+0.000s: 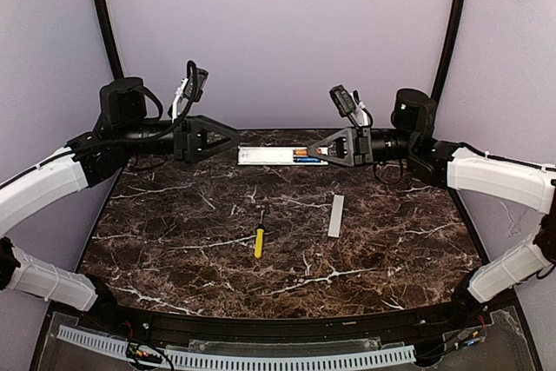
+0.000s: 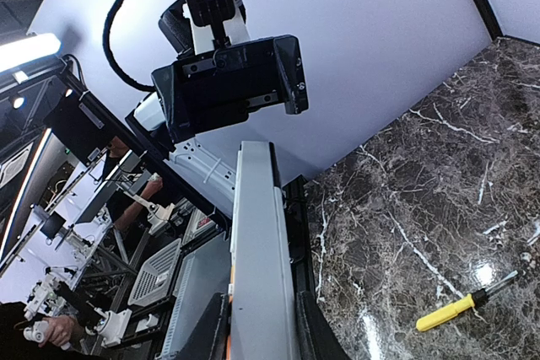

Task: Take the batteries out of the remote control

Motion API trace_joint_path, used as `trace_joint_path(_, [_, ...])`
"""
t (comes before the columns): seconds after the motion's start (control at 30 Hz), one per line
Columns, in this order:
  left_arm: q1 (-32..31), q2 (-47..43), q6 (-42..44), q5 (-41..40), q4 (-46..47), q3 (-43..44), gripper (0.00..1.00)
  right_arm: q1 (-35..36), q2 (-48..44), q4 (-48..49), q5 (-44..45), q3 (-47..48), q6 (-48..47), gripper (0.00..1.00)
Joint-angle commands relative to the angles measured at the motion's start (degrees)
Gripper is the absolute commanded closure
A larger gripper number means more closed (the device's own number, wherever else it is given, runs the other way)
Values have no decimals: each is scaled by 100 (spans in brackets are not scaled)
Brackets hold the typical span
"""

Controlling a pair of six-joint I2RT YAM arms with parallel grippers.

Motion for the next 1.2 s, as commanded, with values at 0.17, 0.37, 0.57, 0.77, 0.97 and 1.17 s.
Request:
trace_joint_path(0.17, [-6,322,-636,596,1072,-375,25,-35,242,966,-469,83,307,100])
trace_joint_path(0.37, [-116,599,-961,773,1559,-471,31,-32,307,1032,-439,103,369,100])
trace_joint_path(0.57, [-277,815,-1047,778,1721,-418,38,-25,427,1029,-350,167,422,100])
trace_joint_path(0.77, [-377,943,-1071,847,1728,-366,44,-26,481,1027,-202,202,430,100])
trace_joint_path(0.97, [-410,967,-1077,812,1719,-373,51,-30,530,968,-148,258,419,100])
trace_joint_path(1.17, [-420,992,-1047,754,1600,-317,58,-28,558,906,-144,294,414,100])
